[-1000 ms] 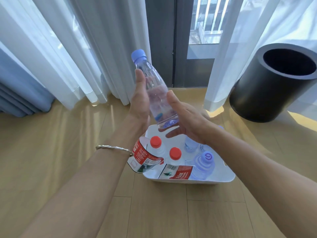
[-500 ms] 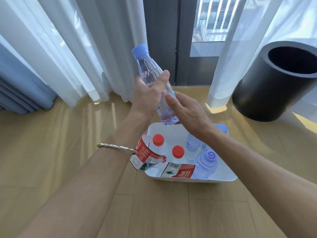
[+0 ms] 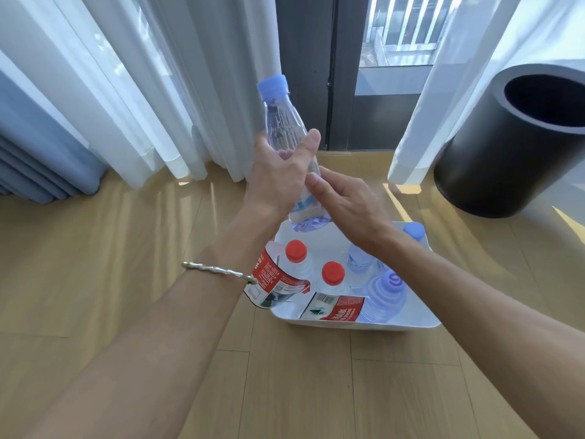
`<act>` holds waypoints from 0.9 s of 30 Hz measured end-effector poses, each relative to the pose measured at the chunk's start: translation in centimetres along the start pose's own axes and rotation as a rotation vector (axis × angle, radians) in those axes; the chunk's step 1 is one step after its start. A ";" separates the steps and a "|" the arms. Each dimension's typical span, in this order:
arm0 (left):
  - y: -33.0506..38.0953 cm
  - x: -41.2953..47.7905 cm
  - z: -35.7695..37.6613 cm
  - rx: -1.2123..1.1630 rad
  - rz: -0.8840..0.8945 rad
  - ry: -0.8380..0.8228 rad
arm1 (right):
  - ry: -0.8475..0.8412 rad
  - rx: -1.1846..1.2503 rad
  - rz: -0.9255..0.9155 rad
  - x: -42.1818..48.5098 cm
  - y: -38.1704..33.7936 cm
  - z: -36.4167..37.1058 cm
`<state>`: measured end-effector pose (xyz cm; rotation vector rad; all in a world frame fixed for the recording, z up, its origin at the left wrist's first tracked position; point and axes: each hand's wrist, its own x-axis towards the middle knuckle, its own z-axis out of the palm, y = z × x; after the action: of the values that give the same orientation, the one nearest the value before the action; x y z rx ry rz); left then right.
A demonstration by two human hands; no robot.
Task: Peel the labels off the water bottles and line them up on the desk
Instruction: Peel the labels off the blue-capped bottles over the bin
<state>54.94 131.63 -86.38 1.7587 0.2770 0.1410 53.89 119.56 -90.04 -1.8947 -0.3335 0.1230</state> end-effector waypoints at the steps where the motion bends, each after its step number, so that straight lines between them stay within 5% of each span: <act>1: 0.0 0.0 0.0 0.006 -0.003 0.002 | -0.006 0.006 0.000 0.0 0.1 -0.1; 14: -0.8 0.5 0.0 -0.033 -0.027 0.055 | 0.014 -0.059 0.021 0.3 -0.1 0.5; 27: -1.3 0.8 0.3 -0.095 0.001 0.148 | 0.368 0.018 0.075 0.8 0.3 1.4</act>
<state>55.65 131.76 -87.81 1.6563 0.3711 0.2818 54.32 120.99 -90.72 -1.8678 -0.0108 -0.1711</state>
